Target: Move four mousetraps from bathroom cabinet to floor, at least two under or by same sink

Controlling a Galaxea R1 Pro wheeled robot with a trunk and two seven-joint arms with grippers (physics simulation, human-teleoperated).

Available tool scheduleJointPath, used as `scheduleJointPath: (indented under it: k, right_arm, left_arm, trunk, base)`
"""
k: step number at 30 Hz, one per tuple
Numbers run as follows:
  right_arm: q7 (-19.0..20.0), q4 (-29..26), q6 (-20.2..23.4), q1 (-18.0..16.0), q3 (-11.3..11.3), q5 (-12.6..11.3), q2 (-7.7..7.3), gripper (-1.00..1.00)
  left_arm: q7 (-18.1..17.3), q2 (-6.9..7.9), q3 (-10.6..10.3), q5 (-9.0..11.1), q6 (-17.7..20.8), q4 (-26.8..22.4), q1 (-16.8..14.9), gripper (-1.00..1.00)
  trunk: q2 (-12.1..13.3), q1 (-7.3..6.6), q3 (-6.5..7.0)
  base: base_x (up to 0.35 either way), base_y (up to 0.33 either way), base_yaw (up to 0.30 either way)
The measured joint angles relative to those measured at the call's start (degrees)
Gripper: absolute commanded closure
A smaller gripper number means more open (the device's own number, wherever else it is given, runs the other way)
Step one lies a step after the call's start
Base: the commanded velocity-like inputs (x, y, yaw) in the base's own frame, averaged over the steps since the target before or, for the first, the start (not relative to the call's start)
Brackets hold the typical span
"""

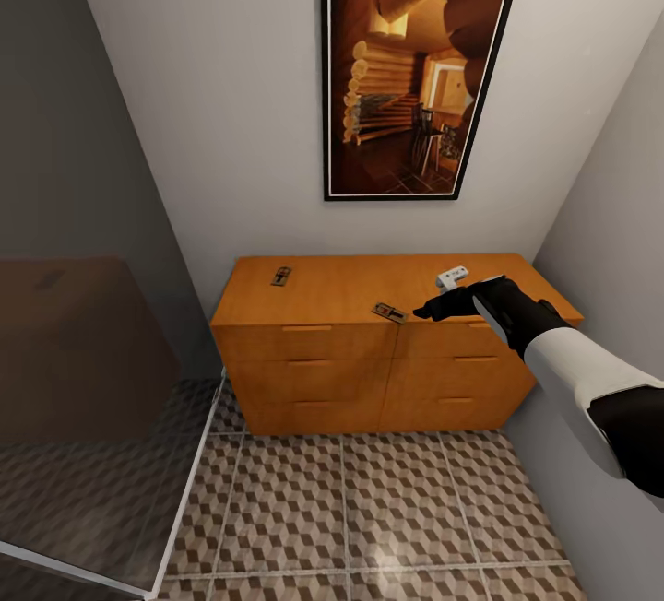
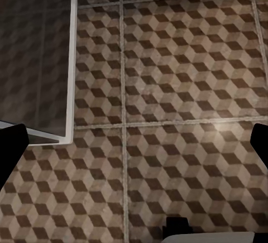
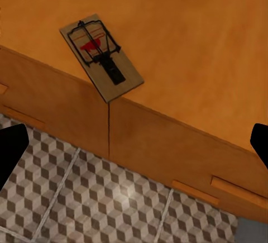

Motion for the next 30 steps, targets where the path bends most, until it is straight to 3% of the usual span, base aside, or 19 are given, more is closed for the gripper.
scheduleJointPath:
  k: [30]
  right_arm:
    - [0.5, -0.1, 0.0, 0.0, -0.1, -0.3, 0.12, -1.00]
  left_arm:
    - [0.0, 0.00, 0.0, 0.0, 0.0, 0.0, 0.0, -1.00]
  trunk:
    - [0.0, 0.00, 0.00]
  base:
    - [0.030, 0.000, 0.000]
